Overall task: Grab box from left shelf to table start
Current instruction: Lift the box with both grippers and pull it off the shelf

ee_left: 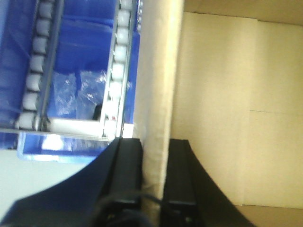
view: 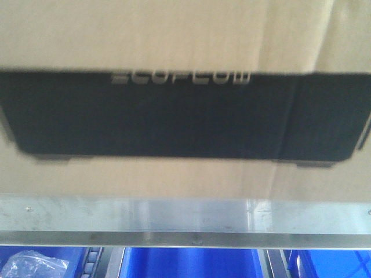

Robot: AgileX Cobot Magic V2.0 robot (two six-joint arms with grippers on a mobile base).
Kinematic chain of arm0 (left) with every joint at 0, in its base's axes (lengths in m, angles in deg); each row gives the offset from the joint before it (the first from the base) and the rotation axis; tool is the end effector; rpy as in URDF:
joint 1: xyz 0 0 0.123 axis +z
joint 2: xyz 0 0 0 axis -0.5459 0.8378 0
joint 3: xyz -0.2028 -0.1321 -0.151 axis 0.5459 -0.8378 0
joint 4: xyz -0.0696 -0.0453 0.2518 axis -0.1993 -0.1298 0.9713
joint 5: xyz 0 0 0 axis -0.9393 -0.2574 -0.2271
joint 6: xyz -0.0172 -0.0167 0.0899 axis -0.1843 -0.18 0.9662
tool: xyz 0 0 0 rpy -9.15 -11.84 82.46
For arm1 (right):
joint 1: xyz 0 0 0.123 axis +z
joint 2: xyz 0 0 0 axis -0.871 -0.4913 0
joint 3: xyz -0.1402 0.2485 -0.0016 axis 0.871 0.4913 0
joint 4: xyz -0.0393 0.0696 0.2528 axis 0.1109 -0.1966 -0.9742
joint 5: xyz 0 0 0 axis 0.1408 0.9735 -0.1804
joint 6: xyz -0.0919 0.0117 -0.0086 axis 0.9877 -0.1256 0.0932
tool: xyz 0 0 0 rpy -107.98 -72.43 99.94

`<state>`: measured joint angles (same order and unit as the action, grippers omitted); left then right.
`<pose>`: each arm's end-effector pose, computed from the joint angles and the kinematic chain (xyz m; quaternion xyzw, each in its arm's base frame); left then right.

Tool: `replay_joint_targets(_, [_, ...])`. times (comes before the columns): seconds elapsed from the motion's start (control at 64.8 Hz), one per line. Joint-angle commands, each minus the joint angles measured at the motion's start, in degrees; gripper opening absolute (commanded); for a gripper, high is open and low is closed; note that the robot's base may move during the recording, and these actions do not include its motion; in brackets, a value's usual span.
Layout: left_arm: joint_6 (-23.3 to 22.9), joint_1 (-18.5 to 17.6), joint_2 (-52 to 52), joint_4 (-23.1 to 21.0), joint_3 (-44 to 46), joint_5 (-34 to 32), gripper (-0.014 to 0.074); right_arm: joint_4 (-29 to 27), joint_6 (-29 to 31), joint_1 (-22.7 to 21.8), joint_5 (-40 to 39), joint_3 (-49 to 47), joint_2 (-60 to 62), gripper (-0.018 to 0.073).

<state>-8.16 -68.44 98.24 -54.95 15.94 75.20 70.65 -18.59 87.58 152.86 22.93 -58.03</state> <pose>0.1633 -0.0826 0.4321 0.0158 0.9304 -0.0582 0.3615 0.1461 0.0457 0.4227 -0.0200 0.9070 0.0342 0.4193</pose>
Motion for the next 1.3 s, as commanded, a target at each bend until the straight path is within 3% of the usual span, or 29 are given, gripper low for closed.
replay_joint_targets(0.0, [-1.8,-0.8,-2.2,-1.6,-0.2,-4.2,-0.0102,2.2,-1.9,2.7,-6.0,-2.2,0.9,0.0057])
replay_joint_targets(0.324, [-0.2,-0.9,-7.2,-1.5,-3.3,-4.2,-0.0102,1.4,-5.5,2.7,-4.1,-2.1,5.1,0.0057])
replay_joint_targets(1.282, [1.4,-0.9,-14.4,2.1,-3.3,-9.0,-0.0102,0.3,-4.3,2.7,-4.0,-1.8,10.9,0.0057])
